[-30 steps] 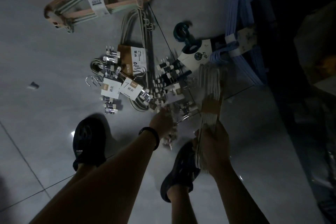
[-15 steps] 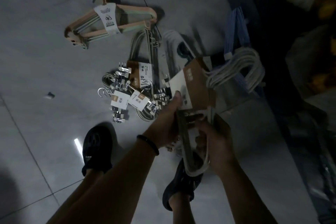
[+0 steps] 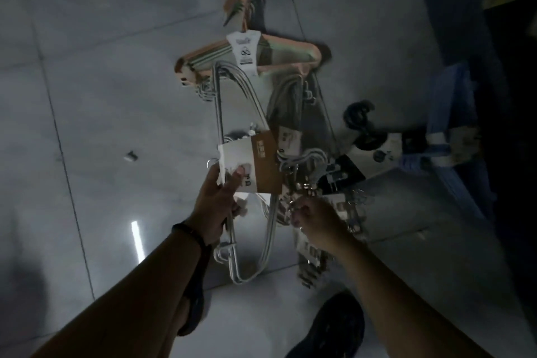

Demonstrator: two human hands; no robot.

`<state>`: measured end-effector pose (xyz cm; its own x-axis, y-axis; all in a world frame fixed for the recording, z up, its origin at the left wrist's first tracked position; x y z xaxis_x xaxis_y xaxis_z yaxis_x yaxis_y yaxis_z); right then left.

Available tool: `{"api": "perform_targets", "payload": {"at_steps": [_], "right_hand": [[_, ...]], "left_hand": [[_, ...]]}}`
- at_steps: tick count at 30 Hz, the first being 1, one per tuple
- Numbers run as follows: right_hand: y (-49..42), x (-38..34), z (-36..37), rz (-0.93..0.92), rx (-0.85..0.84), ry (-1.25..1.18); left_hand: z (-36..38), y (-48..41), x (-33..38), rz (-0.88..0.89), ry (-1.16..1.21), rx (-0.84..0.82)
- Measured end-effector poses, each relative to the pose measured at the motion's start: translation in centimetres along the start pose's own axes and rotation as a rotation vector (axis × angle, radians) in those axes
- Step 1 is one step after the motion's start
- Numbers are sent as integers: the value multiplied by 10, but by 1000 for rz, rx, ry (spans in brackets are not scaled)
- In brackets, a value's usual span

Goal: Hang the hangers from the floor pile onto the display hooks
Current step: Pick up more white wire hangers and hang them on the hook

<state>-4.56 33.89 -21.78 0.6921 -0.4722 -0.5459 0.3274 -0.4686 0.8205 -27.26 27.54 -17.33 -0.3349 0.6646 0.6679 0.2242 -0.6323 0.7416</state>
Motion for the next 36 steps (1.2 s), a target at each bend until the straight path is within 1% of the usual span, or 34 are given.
{"api": "perform_targets", "payload": {"at_steps": [1, 5, 7, 9, 11, 12, 13, 15, 16, 19, 20, 21, 22, 23, 24, 26, 27, 29, 32, 33, 35, 36], "right_hand": [[-12, -4, 12, -16, -30, 22], [-54, -4, 48, -59, -50, 168], [-67, 10, 61, -40, -23, 218], [-70, 28, 77, -42, -14, 317], [-67, 48, 99, -122, 25, 465], [-61, 52, 107, -182, 80, 558], [-54, 52, 113, -188, 124, 546], [-45, 46, 119, -174, 243, 409], [-46, 46, 118, -183, 305, 408], [-38, 30, 102, -89, 416, 376], [-26, 22, 95, -64, 427, 403], [-15, 22, 91, -23, 398, 440], [-1, 17, 86, -47, 420, 495], [11, 14, 80, -58, 392, 488], [26, 5, 69, -97, 404, 442], [50, -9, 43, -281, 496, 469], [60, -17, 31, -362, 548, 455], [79, -45, 6, -421, 578, 398], [95, -71, -23, -392, 584, 183], [96, -76, -32, -392, 596, 54], [97, -84, -46, -333, 607, -284], [95, -86, -53, -304, 631, -409]], "left_hand": [[-5, -6, -5, -19, 6, 7], [-9, -25, -18, -64, 31, -4], [-15, -34, -23, -79, 19, -2], [-25, -39, -25, -73, -2, 2], [-38, -41, -25, -47, -18, -1], [-43, -39, -23, -53, -21, 3], [-46, -36, -21, -69, -27, 9], [-53, -29, -19, -90, -28, 10], [-56, -26, -19, -98, -21, 12], [-64, -16, -15, -109, 16, 2], [-65, -12, -13, -113, 39, -8], [-66, -8, -12, -112, 64, -22], [-65, -3, -11, -108, 94, -29], [-64, 2, -9, -107, 125, -35], [-62, 7, -7, -109, 161, -46], [-53, 18, 2, -123, 240, -74], [-47, 23, 8, -128, 280, -84], [-34, 31, 24, -149, 350, -79], [-16, 40, 49, -136, 422, -77], [-12, 42, 55, -121, 444, -77], [-6, 44, 64, -102, 505, -102], [-5, 44, 64, -105, 531, -132]]}}
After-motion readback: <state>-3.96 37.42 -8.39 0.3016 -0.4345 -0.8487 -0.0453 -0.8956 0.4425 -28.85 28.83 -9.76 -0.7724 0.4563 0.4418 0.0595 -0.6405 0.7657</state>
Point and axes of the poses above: each hand's wrist, its own y-axis away from the middle knuckle, its own z-axis out of the palm, x = y × z, the point moved 1 cm from there along -y, towards the middle knuckle, and after that the axes turned 13 degrees about -y, right-handed, at the moved point
